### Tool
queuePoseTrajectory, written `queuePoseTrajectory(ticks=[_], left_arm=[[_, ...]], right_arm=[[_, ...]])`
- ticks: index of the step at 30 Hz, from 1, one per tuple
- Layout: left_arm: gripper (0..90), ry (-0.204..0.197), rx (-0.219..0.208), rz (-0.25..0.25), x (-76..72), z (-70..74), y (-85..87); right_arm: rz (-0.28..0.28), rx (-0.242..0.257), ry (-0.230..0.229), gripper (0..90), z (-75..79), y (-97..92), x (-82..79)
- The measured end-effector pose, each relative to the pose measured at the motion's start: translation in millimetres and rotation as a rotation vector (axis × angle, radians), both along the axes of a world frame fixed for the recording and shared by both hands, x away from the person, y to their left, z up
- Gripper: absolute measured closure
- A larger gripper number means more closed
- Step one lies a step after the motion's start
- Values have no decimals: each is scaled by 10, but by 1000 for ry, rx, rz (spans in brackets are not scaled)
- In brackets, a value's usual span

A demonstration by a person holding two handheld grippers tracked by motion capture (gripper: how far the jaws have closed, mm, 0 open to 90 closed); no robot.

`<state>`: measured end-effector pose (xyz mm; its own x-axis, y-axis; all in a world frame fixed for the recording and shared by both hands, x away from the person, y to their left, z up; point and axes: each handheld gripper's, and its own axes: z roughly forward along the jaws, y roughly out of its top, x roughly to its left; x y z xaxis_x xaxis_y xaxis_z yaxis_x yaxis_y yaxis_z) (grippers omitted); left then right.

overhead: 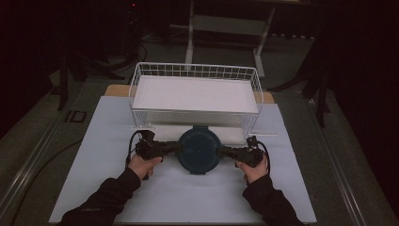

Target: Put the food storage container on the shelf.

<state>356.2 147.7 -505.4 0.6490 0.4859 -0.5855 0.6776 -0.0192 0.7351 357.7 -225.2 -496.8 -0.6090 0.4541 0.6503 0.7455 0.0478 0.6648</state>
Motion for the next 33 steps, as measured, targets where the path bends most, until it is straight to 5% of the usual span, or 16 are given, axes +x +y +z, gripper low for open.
queuePoseTrajectory(ticks=[10,23,25,29,33], left_arm=[[576,-54,-26,42,201,-57,-35],[572,-43,-34,64,263,-193,-52],[569,-55,-39,79,260,-206,-59],[550,-95,-13,144,255,-218,-109],[539,-149,-6,185,214,-240,-123]], right_arm=[[-49,15,-28,567,-63,-9,232],[-76,-7,-50,558,-145,-10,306],[-99,-10,-60,548,-147,3,309],[-159,-93,-79,494,-152,55,310],[-180,-85,-81,427,-191,105,303]])
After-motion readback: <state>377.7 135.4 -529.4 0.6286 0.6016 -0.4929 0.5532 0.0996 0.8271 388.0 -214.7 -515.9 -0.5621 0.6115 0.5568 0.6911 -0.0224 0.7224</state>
